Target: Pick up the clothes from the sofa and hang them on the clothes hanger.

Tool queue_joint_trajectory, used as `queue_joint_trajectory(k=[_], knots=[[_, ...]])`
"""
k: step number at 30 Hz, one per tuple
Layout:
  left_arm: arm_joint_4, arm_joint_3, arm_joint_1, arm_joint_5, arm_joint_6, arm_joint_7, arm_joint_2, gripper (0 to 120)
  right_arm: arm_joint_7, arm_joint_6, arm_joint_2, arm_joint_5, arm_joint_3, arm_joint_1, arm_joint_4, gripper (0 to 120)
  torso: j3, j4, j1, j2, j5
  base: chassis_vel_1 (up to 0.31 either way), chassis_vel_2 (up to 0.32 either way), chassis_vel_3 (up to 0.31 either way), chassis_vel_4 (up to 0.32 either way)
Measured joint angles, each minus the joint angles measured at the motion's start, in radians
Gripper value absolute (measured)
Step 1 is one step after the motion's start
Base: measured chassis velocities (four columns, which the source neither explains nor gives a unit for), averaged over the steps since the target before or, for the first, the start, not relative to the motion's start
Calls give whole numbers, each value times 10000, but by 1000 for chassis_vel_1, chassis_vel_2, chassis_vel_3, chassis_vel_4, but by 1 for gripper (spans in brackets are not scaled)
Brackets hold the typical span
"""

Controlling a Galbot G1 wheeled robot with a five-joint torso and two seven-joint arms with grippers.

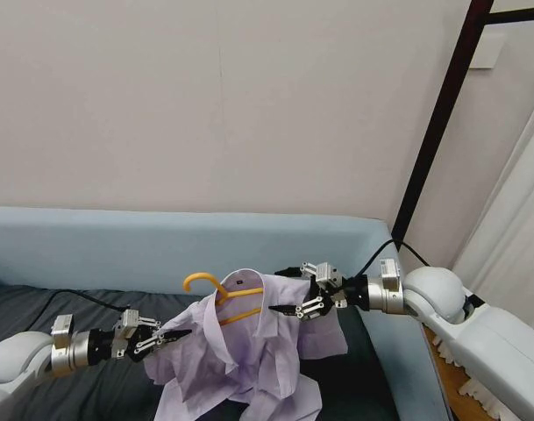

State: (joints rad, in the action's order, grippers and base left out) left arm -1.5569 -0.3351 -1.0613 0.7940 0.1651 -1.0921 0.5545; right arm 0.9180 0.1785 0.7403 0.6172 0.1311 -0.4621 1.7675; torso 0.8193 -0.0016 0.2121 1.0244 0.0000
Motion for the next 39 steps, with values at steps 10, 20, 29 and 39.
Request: queue_joint_trajectory(k=[10, 20, 29, 39], knots=[[87, 169, 220, -71, 81, -74, 82, 3, 642, 133, 155, 166, 158, 451, -377, 21, -1, 0, 0, 0, 0, 0, 0, 0, 0], [224, 229, 362, -163, 220, -202, 93, 3, 1554, 233, 274, 371, 145, 500, -603, 8, -1, 0, 0, 0, -1, 0, 0, 0, 0], [727, 375, 694, -44, 777, -46, 223, 12, 1242, 192, 203, 800, -29, 291, -542, 8, -1, 0, 0, 1, 0, 0, 0, 0, 0], [382, -134, 1048, 2011, 1059, 145, -174, 49, 521, -160, 167, 1117, -587, -186, -517, 8, -1, 0, -1, 2, 0, 0, 0, 0, 0]])
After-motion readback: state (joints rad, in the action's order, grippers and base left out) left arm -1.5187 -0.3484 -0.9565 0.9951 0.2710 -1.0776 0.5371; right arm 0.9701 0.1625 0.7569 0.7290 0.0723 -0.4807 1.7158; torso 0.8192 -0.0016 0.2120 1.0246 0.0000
